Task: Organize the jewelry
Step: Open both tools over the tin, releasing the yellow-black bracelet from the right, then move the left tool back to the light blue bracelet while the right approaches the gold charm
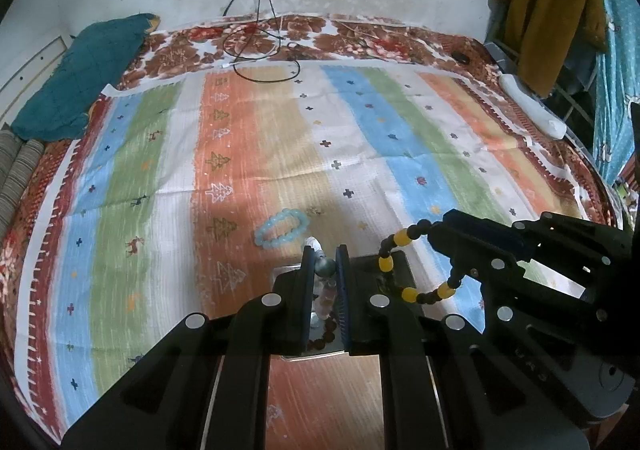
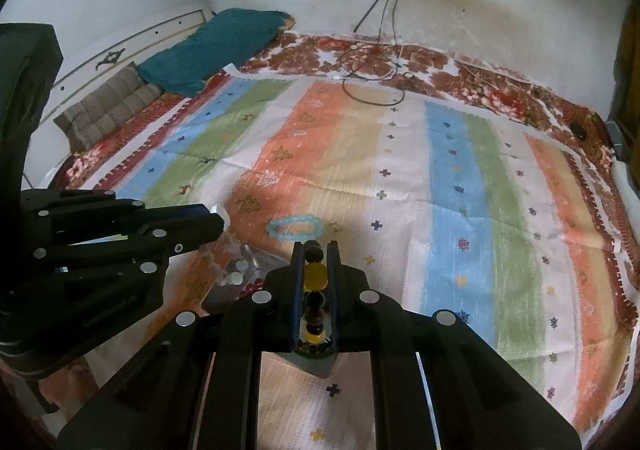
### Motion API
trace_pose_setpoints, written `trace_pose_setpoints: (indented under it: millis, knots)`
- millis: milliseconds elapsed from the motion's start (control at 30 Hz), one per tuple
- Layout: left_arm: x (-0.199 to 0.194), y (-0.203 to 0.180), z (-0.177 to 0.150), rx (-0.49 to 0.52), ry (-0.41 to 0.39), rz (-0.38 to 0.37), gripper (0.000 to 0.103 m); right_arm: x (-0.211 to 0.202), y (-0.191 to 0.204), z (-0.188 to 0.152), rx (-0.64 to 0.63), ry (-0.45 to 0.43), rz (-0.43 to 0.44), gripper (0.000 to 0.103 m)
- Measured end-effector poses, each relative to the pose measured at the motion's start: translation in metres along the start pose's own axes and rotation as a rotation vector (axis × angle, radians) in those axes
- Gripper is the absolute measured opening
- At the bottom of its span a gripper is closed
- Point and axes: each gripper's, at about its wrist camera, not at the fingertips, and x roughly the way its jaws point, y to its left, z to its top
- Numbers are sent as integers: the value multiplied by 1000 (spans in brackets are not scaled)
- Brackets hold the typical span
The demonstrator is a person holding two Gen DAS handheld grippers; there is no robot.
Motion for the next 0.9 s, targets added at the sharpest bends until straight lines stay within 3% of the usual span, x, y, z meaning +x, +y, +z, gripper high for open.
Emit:
trace_pose_setpoints:
  millis: [233, 367, 467, 700, 900]
  knots:
    - [1, -1, 1, -9, 18, 9, 11, 4, -3, 1, 13, 9, -10, 12]
    - [7, 9, 1, -48, 45, 35, 27, 11, -9, 0, 35, 41, -30, 28]
    - [6, 14, 2, -69, 40, 42, 30, 15, -13, 0, 45, 54, -39, 30]
    - [13, 25, 4, -90, 52, 51, 46, 24, -20, 5, 48, 77, -45, 39]
    - [29, 44, 9, -138, 90, 79, 51, 39, -26, 10, 43, 106, -47, 46]
